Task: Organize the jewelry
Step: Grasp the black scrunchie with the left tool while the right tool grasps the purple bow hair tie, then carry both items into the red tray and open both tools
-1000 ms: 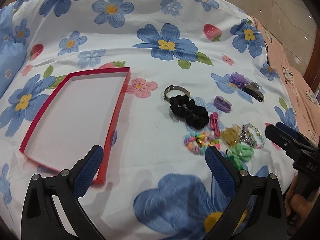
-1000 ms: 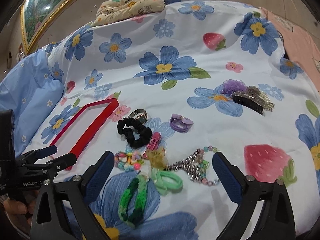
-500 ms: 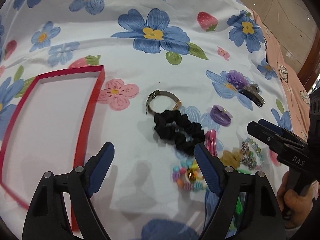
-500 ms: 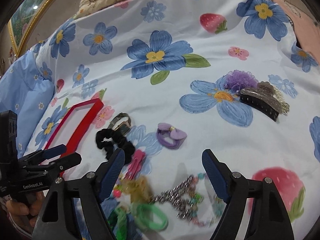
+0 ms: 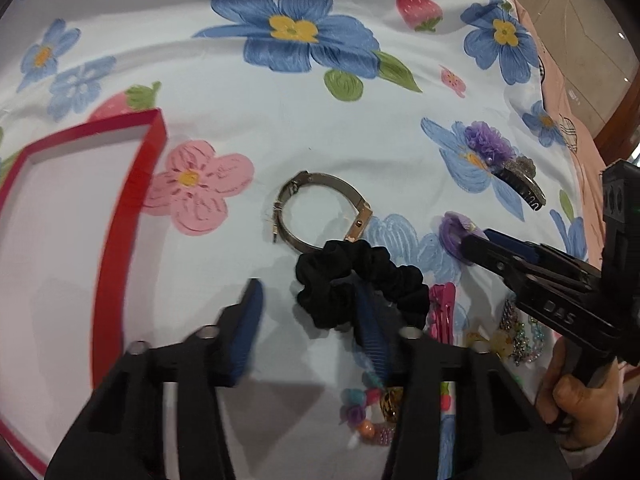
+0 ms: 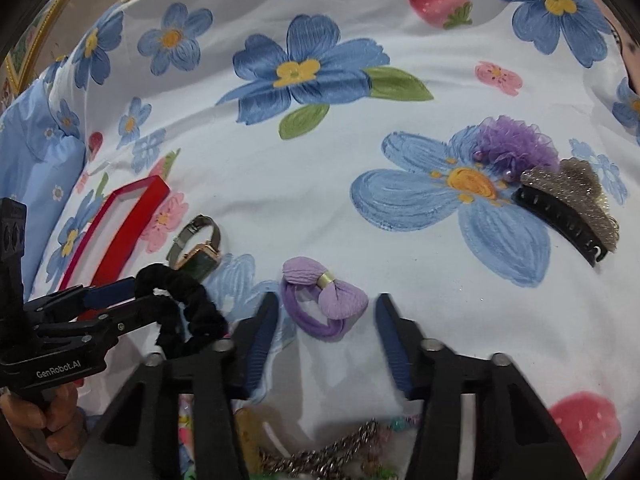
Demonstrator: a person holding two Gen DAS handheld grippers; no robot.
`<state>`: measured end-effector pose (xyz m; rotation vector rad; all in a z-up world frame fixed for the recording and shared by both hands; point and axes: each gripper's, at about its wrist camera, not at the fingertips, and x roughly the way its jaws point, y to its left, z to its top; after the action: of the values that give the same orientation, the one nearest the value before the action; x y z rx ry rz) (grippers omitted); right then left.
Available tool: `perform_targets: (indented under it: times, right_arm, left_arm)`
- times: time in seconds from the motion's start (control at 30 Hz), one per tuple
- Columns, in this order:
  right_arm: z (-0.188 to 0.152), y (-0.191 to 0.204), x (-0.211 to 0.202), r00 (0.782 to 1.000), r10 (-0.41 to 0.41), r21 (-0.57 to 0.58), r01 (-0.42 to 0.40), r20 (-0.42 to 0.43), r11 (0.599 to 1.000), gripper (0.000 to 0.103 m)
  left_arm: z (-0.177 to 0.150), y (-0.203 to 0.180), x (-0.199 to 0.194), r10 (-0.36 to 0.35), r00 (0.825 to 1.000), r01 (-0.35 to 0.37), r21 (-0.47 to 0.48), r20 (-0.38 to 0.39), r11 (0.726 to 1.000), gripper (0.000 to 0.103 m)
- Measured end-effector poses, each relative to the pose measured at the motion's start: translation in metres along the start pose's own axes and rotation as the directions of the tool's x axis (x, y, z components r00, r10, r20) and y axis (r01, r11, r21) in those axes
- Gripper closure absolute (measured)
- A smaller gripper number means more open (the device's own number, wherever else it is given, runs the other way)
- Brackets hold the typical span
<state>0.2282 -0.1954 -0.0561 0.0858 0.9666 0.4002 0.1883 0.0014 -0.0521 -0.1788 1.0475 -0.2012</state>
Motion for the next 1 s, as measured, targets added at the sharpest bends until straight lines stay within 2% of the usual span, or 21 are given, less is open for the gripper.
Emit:
perform_targets:
  times: [0.03,0.1,0.2,0.5,1.0]
  right_arm:
    - [0.000,0.000,0.002,1.000,-0.006,-0.004,0.006,-0.003,1.000,0.070]
    - [0.000,0.000,0.005,1.000,-0.010,-0.008,0.010,-0.007,1.000,0.083]
    - [0.000,0.000,0.003,1.000,-0.015,-0.007,0.015,0.001,1.000,0.090]
    - [0.002,0.012,-0.022,0.998,0.018,0.002,-0.019,0.060,1.000,0.092]
    - [0.007,0.092,-0.027,0.985,0.165,-0.086,-0.160,0.056,0.983,0.092]
  left_arm:
    - [0.000,0.000,0.002,-0.007,1.000,0.007,0.003,-0.004,1.000,0.077]
    - [-0.001,-0.001,0.003,-0.029,1.000,0.030,0.012,-0.009,0.999,0.089]
    - [-0.003,-0.003,-0.002,-0.035,0.999,0.035,0.029,0.004,0.999,0.092]
    - [-0.009,0.010,-0.041,-0.061,0.996,0.060,0.003,0.073,0.998,0.094]
    - [-0.020,0.071,-0.102,-0.040,0.984,0.061,-0.118,0.176,0.991,0.094]
